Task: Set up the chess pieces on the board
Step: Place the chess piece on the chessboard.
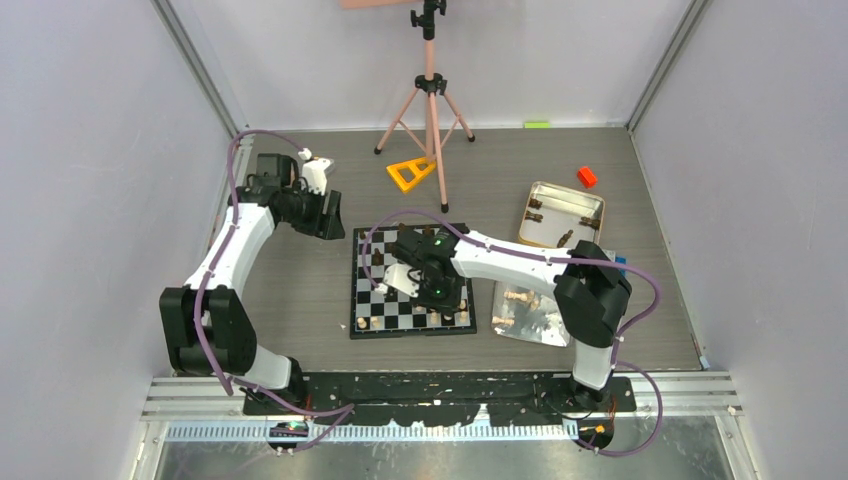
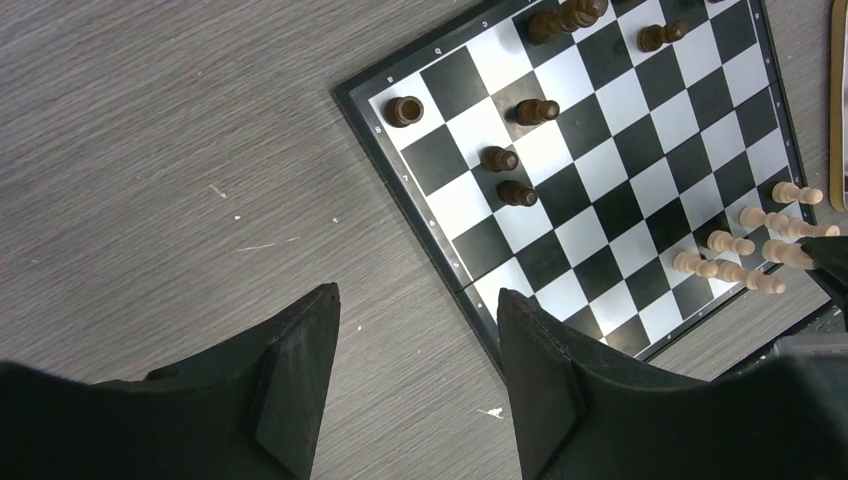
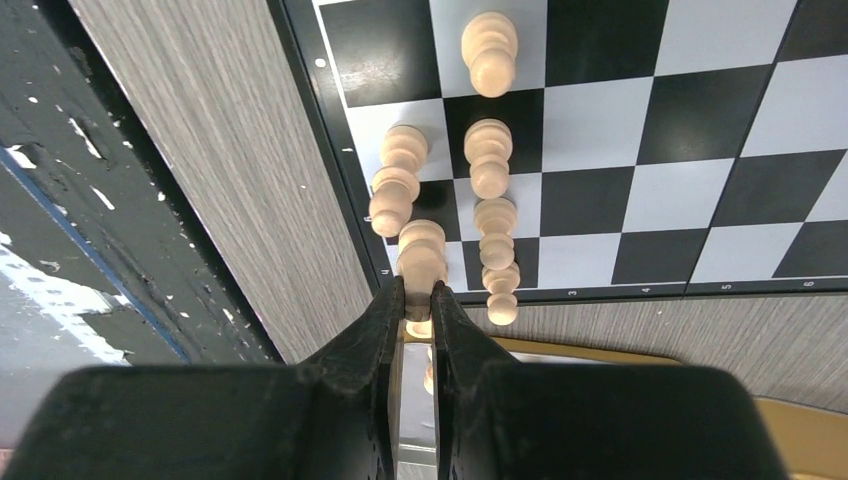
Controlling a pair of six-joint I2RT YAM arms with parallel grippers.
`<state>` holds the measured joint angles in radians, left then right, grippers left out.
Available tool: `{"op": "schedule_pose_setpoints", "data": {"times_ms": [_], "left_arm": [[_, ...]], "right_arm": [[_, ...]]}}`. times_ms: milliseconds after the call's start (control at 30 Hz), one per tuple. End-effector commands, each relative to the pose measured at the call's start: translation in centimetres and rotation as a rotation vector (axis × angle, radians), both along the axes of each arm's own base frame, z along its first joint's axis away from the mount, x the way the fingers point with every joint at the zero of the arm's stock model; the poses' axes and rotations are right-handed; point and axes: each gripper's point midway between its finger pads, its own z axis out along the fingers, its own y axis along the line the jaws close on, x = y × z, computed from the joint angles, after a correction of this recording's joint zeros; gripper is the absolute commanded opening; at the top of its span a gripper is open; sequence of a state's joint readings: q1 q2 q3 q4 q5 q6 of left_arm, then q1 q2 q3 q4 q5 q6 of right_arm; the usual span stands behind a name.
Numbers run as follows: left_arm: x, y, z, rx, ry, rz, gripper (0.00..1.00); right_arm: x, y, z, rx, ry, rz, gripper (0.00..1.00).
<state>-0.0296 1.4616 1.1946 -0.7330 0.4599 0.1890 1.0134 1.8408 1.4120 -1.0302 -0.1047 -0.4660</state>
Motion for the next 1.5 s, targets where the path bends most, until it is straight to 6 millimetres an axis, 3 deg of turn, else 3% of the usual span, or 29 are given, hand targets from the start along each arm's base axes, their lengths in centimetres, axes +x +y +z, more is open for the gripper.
{"op": "schedule_pose_setpoints", "data": {"times_ms": [0,1067,1200,1300,1467], "left_arm": [[0.2,-0.5,2.2,-0.039,-0.055,-0.011,0.61],[0.1,-0.6,1.6,-0.049,-0.033,-0.015,0.63],[0.1,-0.7,1.6,-0.049,-0.030,-0.016,0.63],[0.1,-0.6,1.5,-0.049,-0.028,-0.015,0.63],[0.2,-0.7,1.5,-0.049,-0.026,-0.016,0.63]], "right_arm": [[0.6,0.1,-0.3,0.000,-0.043,-0.006,0.05],[-0.4,0.4,-0.9,0.024,0.000,-0.020,0.09],[-0.4,0.3,-0.9,0.022,-0.001,-0.020,0.19],[-0.2,0.2,-0.7,0.019,-0.016,-0.026,0.33],[0.1,0.1,0.5,0.036,-0.043,-0.032,0.48]]}}
